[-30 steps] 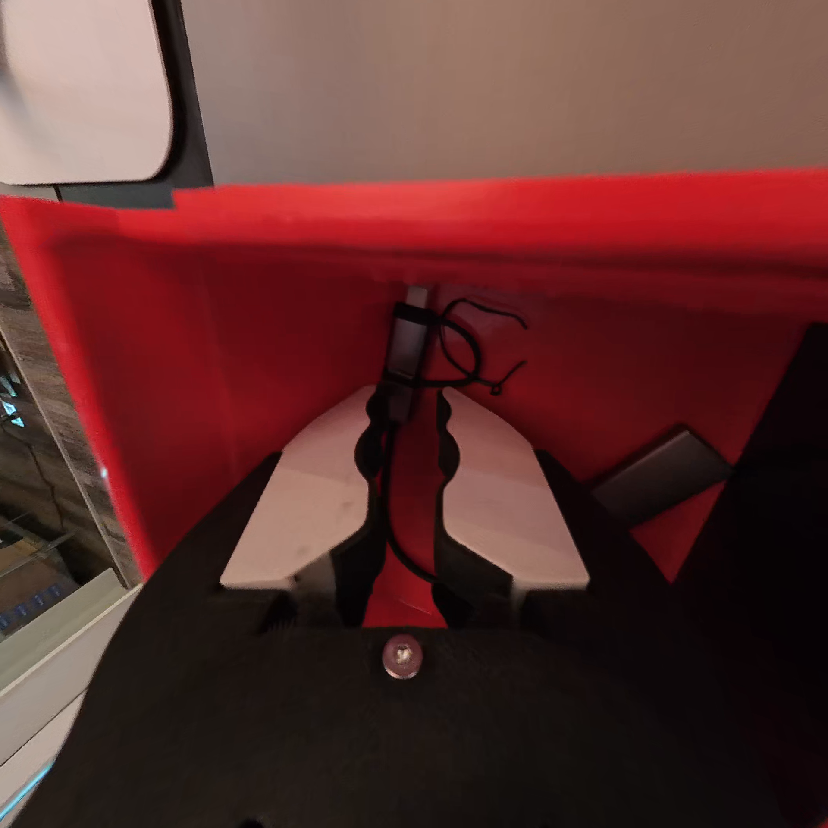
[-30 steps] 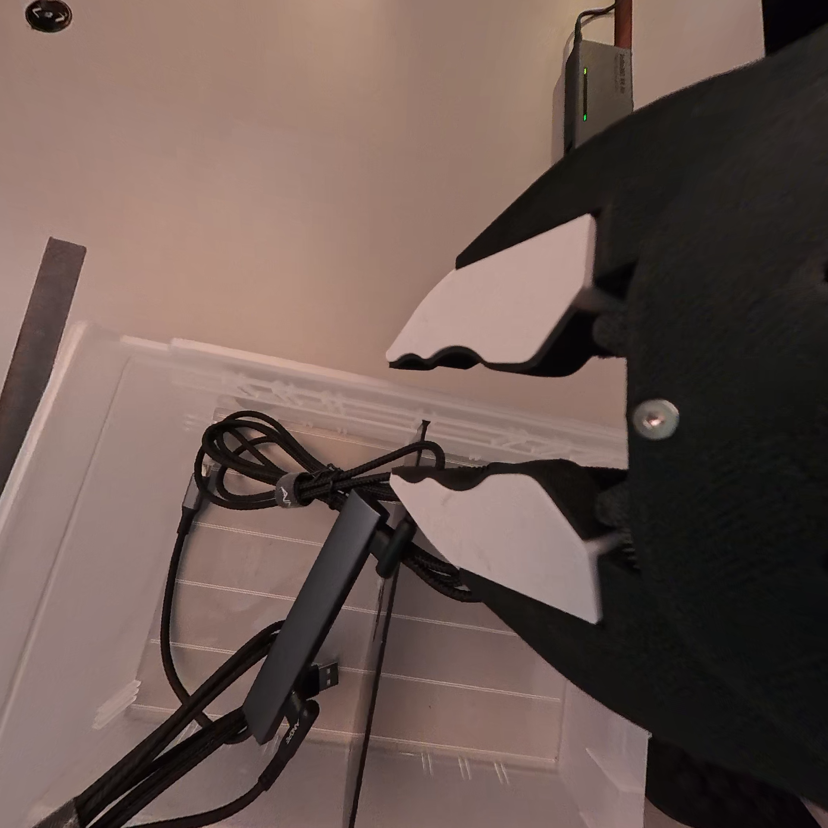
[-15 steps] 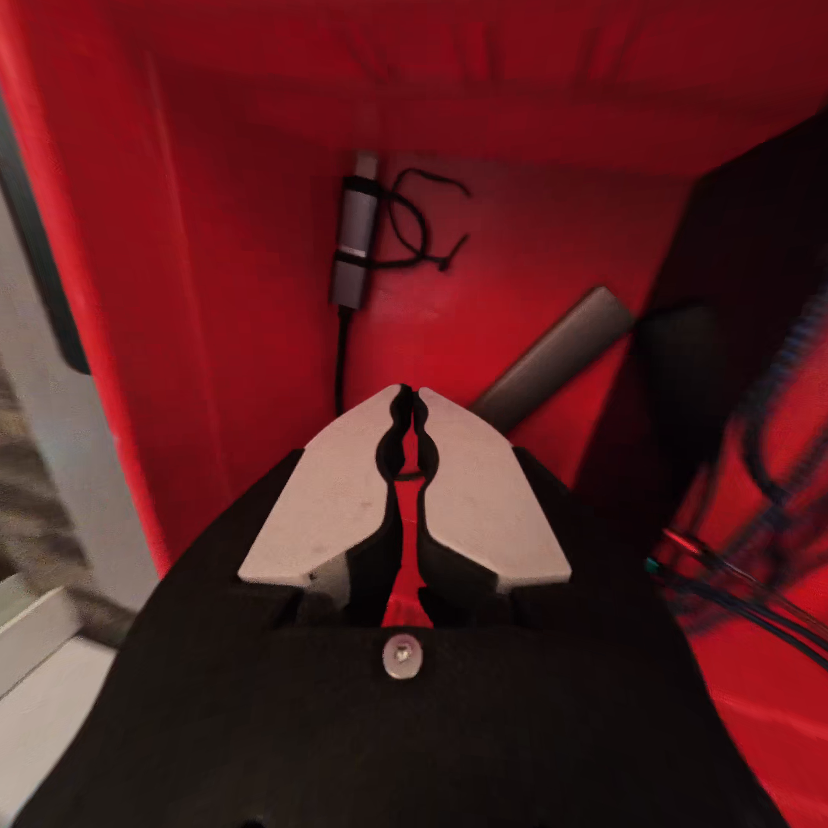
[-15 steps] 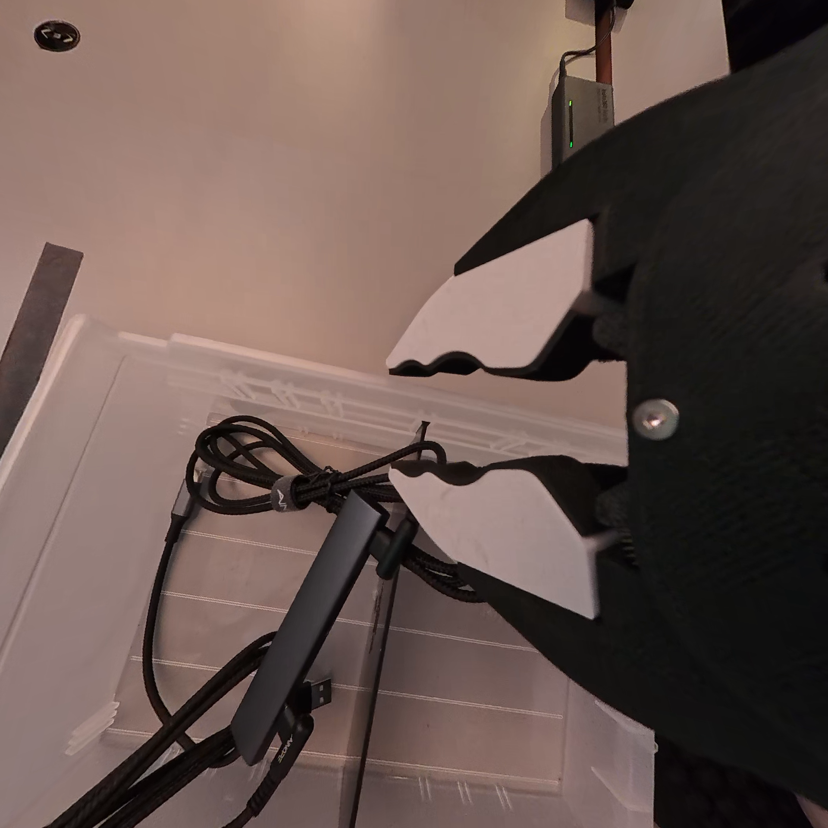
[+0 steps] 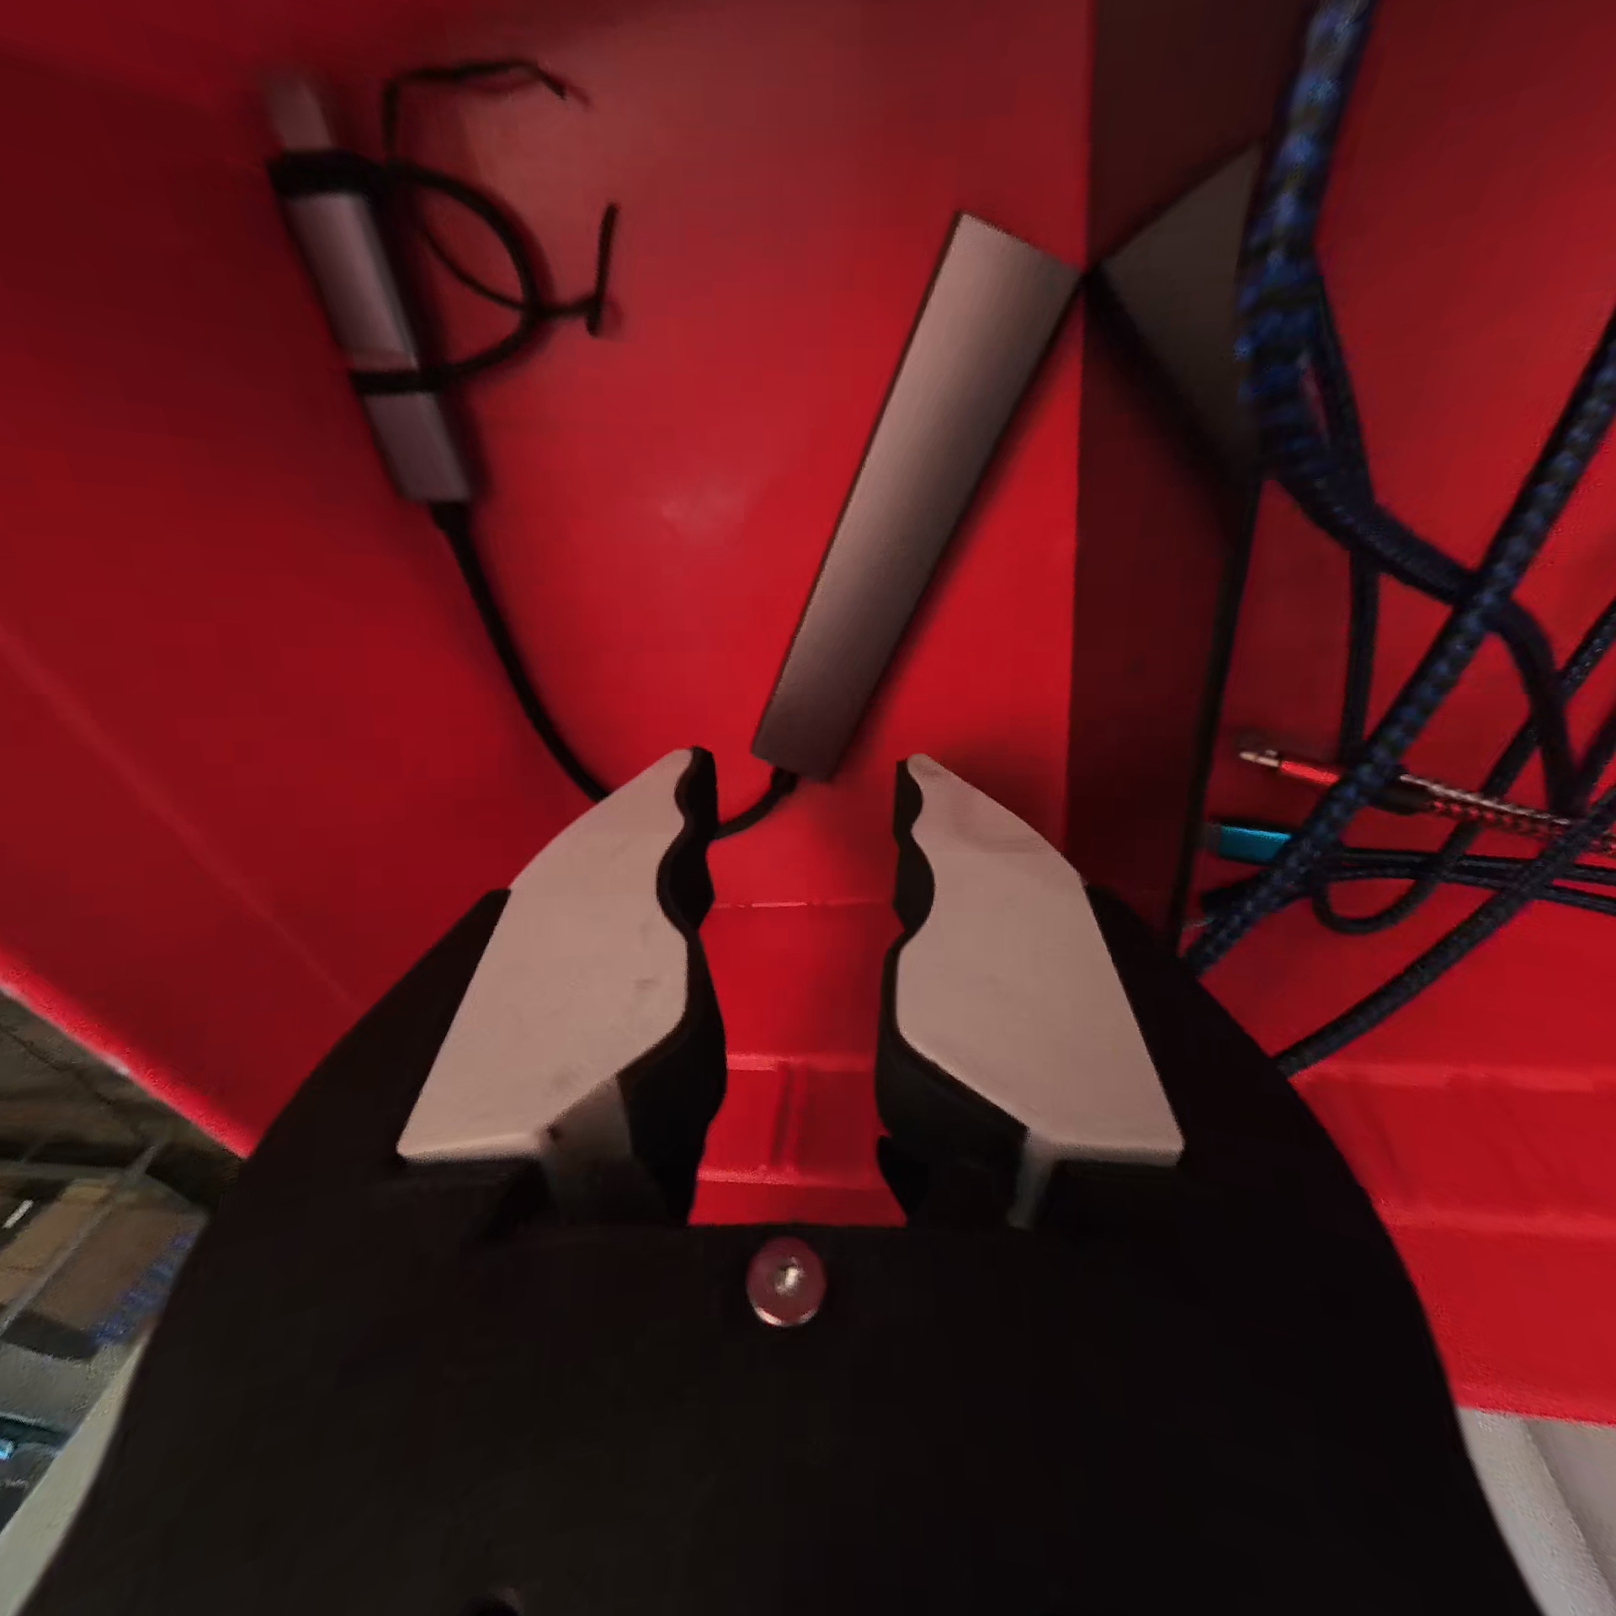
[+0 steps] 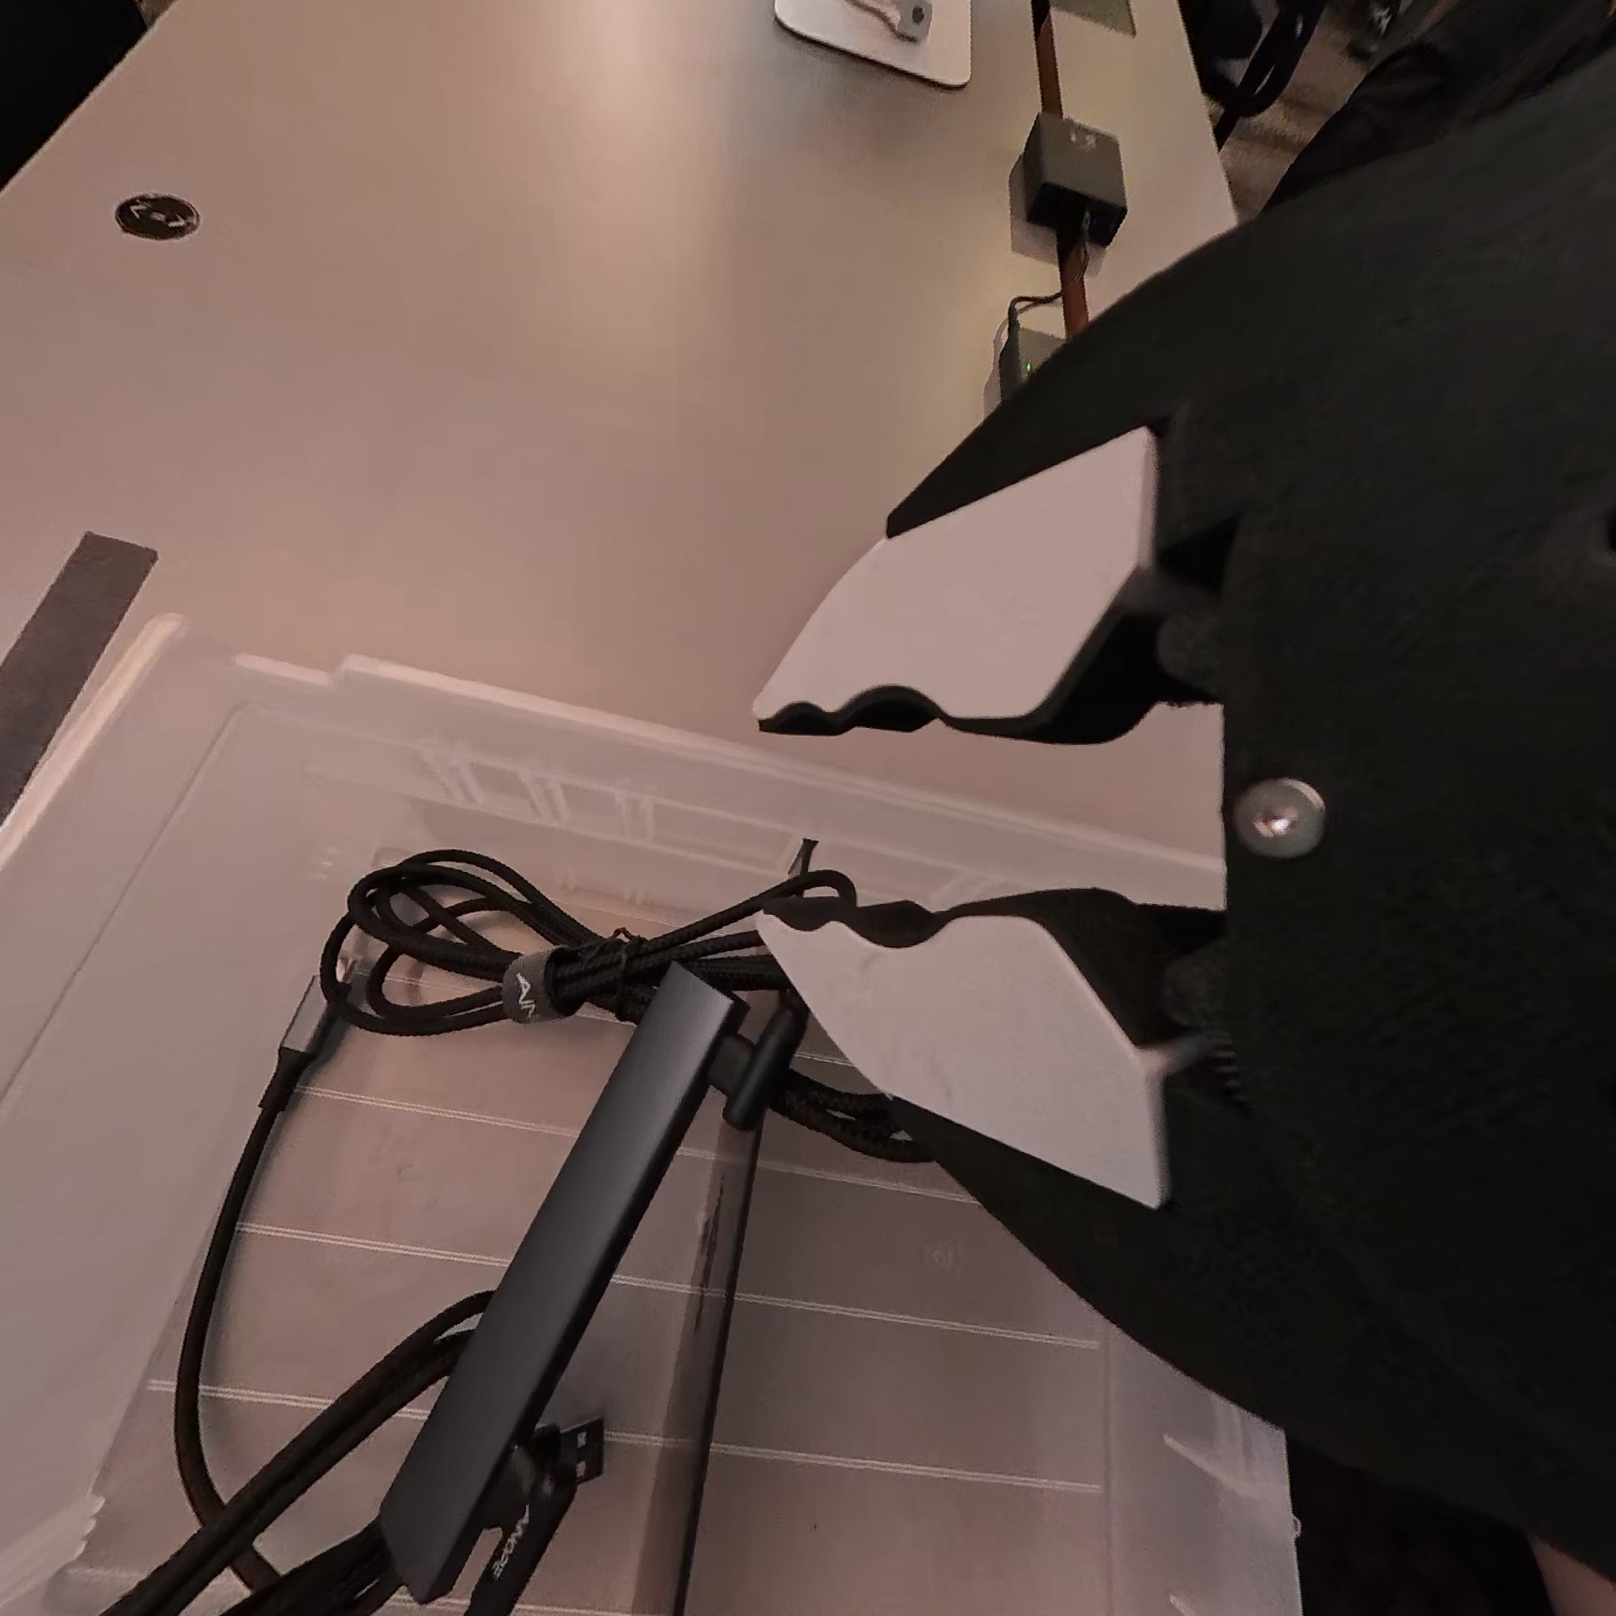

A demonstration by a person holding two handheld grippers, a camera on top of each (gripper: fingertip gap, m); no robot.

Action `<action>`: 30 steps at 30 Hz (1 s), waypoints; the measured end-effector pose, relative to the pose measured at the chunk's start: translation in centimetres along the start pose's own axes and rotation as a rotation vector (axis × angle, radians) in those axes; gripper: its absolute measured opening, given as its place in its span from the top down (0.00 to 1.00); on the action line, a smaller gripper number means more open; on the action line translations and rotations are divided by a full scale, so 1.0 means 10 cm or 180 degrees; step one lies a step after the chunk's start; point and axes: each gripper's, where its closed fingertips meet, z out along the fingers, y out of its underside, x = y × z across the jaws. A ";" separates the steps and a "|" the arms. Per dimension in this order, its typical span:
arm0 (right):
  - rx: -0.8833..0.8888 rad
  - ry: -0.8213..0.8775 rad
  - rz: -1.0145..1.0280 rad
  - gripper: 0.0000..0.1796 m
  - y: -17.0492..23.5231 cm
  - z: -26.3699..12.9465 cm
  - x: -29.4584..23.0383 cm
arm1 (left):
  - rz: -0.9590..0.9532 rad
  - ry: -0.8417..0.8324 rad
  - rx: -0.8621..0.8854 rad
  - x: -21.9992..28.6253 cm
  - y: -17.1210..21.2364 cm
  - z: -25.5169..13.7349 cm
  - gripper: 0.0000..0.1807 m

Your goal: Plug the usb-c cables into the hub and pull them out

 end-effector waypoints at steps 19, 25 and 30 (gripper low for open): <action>-0.0020 0.0029 -0.0092 0.81 -0.02 -0.01 -0.05 | 0.0194 0.0378 -0.0226 0.07 -0.04 0.22 0.86; 0.0043 -0.0034 -0.0106 0.82 -0.02 -0.02 -0.06 | -0.0331 0.0250 -0.0226 -0.05 0.00 0.06 0.87; 0.0142 -0.0056 -0.0114 0.81 -0.02 -0.10 -0.05 | -0.0792 0.0198 0.0157 -0.12 -0.10 -0.44 0.87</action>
